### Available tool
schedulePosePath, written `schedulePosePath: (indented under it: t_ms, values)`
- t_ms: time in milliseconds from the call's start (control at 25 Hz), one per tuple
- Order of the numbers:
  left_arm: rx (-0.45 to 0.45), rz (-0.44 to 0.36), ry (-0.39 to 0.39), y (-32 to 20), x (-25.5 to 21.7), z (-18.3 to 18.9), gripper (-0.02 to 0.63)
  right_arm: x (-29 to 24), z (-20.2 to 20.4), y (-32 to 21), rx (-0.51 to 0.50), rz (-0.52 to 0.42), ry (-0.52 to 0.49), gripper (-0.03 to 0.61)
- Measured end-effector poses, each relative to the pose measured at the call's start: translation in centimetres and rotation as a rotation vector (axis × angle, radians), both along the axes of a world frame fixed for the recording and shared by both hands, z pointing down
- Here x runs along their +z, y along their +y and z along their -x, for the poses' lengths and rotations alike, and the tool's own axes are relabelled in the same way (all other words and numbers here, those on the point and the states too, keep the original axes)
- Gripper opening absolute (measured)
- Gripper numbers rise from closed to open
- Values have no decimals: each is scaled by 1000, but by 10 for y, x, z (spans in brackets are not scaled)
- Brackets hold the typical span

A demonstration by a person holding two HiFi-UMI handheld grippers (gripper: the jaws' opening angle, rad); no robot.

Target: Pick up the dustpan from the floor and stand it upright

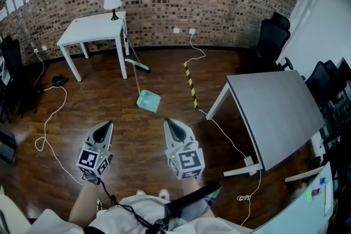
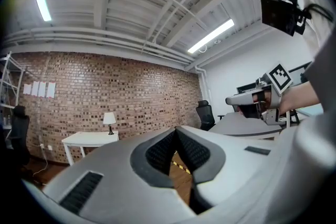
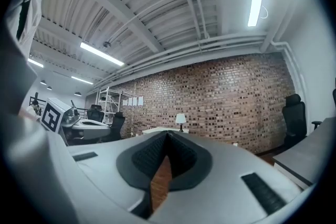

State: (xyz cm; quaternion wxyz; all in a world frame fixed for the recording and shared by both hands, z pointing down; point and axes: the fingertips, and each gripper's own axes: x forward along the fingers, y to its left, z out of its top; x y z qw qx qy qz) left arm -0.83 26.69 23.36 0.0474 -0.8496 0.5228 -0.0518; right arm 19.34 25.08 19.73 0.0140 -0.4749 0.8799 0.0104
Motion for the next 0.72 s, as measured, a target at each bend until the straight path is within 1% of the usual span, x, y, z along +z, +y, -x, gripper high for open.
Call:
schedulePosePath:
  t_ms: [200, 360, 480, 720]
  values:
    - [6, -16, -3, -1, -6, -1, -6, -5, 6, -1, -5, -3, 3, -14]
    - [-15, -7, 27, 0, -7, 2, -6, -5, 13, 3, -21, -30, 45, -14]
    - [-19, -10, 26, 1, -9, -1, -6, -4, 14, 5, -33, -43, 56, -14]
    - [-30, -7, 27, 7, -7, 2, -6, -2, 27, 19, -78, -29, 56, -14]
